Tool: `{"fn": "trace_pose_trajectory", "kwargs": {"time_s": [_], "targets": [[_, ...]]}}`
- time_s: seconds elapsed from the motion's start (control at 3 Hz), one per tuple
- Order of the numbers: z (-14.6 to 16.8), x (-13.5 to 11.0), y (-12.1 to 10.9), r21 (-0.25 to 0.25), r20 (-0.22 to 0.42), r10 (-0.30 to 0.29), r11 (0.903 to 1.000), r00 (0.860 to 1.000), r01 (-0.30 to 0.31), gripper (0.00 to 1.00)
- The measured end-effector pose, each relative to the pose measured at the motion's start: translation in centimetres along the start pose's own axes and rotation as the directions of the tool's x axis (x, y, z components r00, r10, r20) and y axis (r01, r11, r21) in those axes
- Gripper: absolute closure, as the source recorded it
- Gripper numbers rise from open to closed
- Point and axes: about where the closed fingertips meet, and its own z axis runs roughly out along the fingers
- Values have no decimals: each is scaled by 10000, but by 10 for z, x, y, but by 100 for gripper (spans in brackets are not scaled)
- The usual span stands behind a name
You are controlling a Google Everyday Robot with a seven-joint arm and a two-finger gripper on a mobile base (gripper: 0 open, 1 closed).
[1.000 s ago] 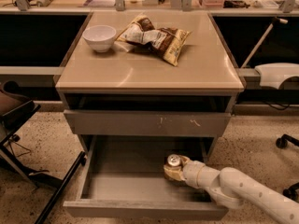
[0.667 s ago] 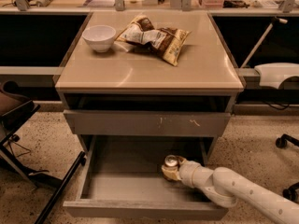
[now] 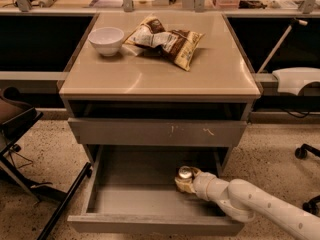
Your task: Place orange can into middle drawer
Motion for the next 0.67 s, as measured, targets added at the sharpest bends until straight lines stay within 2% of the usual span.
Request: {"fn": "trace_pose_trajectory", "kwargs": {"time_s": [0.67], "targets": [[0,0,0,-1,0,0,10000,10000,0,34]]}}
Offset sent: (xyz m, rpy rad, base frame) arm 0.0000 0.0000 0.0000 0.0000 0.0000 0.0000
